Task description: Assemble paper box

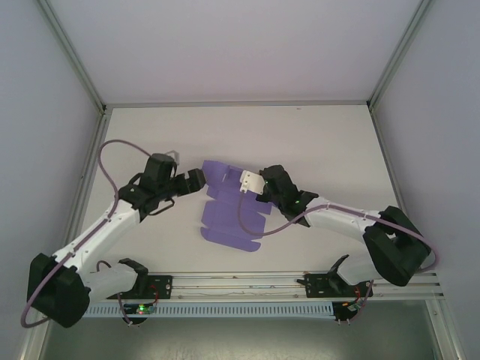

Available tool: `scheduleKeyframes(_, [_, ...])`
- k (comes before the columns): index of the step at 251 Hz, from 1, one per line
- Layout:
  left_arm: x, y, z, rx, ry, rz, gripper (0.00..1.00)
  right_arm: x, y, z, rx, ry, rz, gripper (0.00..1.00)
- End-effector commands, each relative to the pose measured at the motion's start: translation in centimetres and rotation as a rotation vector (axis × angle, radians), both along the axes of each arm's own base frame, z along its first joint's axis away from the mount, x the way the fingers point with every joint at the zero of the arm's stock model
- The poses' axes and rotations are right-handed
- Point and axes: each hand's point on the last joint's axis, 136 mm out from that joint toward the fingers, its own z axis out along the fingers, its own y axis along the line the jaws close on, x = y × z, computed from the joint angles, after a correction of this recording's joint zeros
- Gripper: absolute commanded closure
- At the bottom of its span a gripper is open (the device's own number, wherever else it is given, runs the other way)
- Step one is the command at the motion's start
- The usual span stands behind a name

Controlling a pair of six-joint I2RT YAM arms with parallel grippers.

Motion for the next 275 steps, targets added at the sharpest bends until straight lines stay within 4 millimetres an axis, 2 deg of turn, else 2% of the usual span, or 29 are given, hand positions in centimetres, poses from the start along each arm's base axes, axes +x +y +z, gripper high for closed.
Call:
scheduleKeyframes(1, [-2.2,3.7,-4.5,0.145,0.108,0.082,0.04,-0.3,-0.1,0.9,0.076,0.007,-0.006,1.00])
scheduleKeyframes(21, [-2.3,3.6,-5.7,0.122,0.119,0.084,0.04,-0.5,0.2,1.0,0.096,0.013,0.004,1.00])
scheduleKeyframes(41, [-1.7,2.2,-6.1,0.063,0.097,0.038,0.04,-0.5,0.3,1.1,0.105,0.017,0.007,1.00])
scheduleKeyframes(81, [-0.2,-1.6,-4.4,-0.104,-0.023,-0.100,0.06,-0.5,0.9,1.0,0.130,0.034,0.021,1.00])
scheduleKeyframes(117, [0.4,-2.4,-3.8,-0.135,-0.067,-0.136,0.08,-0.6,1.4,1.1,0.168,0.041,0.033,1.00])
scheduleKeyframes(167, [0.4,-4.3,-4.0,-0.189,-0.077,-0.220,0.16,-0.6,2.1,1.8,0.216,0.035,0.051,1.00])
scheduleKeyframes(218, [0.6,-5.6,-3.7,-0.231,-0.117,-0.268,0.33,-0.9,3.1,2.5,0.267,0.041,0.095,1.00])
scheduleKeyframes(275, [0.8,-6.3,-3.6,-0.257,-0.127,-0.292,0.67,-1.3,3.3,3.0,0.299,0.041,0.119,1.00])
